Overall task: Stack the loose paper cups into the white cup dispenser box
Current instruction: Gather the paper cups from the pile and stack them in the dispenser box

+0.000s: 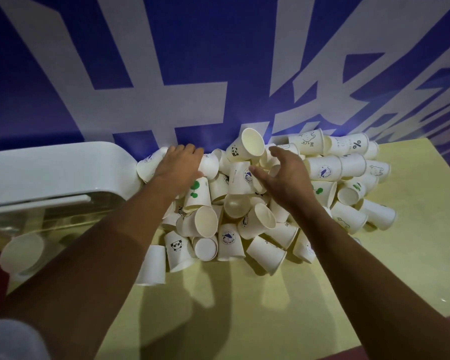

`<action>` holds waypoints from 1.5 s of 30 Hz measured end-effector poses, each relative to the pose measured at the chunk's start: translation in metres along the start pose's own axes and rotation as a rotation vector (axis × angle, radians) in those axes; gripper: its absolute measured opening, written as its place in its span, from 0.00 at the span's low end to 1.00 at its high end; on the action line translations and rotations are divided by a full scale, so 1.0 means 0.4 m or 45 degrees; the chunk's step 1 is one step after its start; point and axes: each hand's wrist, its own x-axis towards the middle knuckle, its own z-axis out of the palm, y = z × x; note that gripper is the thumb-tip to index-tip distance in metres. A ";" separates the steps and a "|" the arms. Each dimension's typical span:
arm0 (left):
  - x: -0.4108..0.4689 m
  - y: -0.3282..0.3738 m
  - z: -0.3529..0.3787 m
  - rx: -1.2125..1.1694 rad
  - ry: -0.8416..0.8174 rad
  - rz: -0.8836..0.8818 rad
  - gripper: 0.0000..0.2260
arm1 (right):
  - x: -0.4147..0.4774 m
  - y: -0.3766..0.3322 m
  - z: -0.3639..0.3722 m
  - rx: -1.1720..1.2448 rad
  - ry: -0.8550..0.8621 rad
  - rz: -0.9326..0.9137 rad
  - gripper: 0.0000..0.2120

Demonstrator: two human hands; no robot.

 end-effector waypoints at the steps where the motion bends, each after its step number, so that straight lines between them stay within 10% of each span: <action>1: 0.000 0.000 -0.003 -0.023 -0.015 -0.010 0.26 | 0.021 -0.007 0.006 -0.046 0.020 -0.012 0.33; 8: -0.056 -0.022 -0.069 -0.240 0.026 -0.022 0.31 | 0.136 -0.014 0.052 -0.239 -0.060 0.050 0.43; 16: -0.267 -0.027 -0.062 -1.776 0.192 -0.525 0.29 | 0.155 -0.036 0.082 -0.140 -0.046 0.008 0.34; 24: -0.315 -0.052 0.002 -2.560 0.047 -0.403 0.31 | 0.034 -0.102 0.068 0.242 0.076 -0.088 0.33; 36: -0.480 -0.169 0.030 -2.420 0.248 -0.284 0.43 | -0.249 -0.305 0.145 0.515 -0.207 -0.365 0.27; 45: -0.706 -0.376 0.051 -2.402 0.558 -0.449 0.28 | -0.375 -0.505 0.294 0.544 -0.398 -0.472 0.36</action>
